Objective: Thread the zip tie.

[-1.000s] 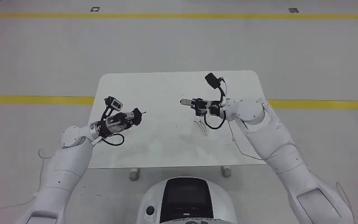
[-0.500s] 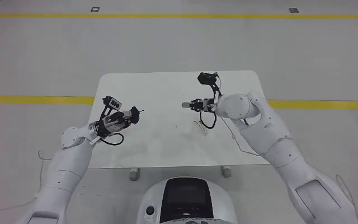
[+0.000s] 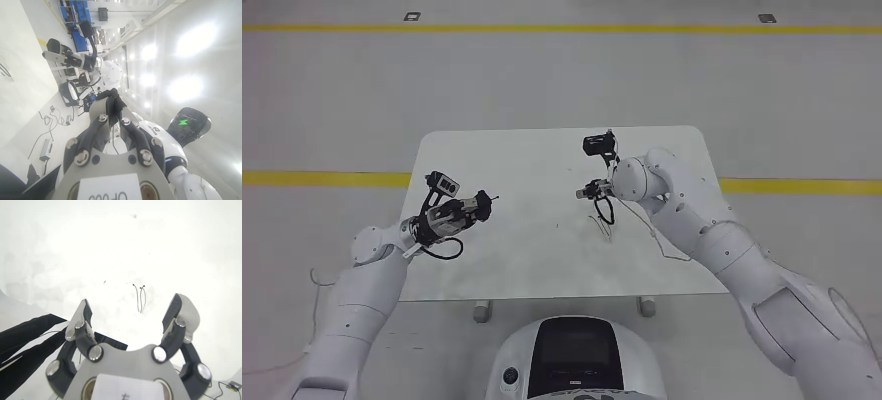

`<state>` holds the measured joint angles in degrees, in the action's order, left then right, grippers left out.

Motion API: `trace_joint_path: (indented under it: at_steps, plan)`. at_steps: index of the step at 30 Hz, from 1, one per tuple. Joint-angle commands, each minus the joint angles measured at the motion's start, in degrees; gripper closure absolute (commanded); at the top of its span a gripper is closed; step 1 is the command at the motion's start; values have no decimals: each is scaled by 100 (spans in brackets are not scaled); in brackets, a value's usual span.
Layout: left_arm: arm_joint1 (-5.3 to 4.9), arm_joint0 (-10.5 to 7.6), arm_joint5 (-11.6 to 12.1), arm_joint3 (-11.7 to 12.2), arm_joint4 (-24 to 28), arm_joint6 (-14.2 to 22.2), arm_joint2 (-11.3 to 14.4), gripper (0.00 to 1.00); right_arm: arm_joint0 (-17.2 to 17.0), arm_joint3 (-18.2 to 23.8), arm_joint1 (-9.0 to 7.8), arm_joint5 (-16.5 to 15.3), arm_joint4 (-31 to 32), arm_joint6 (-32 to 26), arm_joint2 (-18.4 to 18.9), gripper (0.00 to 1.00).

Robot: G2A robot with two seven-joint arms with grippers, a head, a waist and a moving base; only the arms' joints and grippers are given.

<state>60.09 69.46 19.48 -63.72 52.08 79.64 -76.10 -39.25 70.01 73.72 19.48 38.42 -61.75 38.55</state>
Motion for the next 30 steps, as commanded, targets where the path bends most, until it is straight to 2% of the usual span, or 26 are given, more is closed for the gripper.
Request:
trace_joint_path:
  at_steps: [1,3,6,10,12,18,26,30]
  plan:
    - [0,0,0,0,0,0,0,100,-15,3,1,-22,16,29,-7,0]
    - [0,0,0,0,0,0,0,100,-36,48,18,-150,147,49,-91,0]
    - [0,0,0,0,0,0,0,100,173,-125,132,-146,355,-344,-358,0]
    - [0,0,0,0,0,0,0,100,540,-596,410,-218,354,-832,-793,0]
    - [0,0,0,0,0,0,0,100,721,-971,598,-225,268,-1069,-1014,0]
    - [0,0,0,0,0,0,0,100,1104,-2039,1123,-543,-220,-1290,-1379,0]
    - [0,0,0,0,0,0,0,100,1082,-2037,1123,-550,-213,-1246,-1380,0]
    - [0,0,0,0,0,0,0,100,969,-2216,1108,-813,-84,-913,-1343,0]
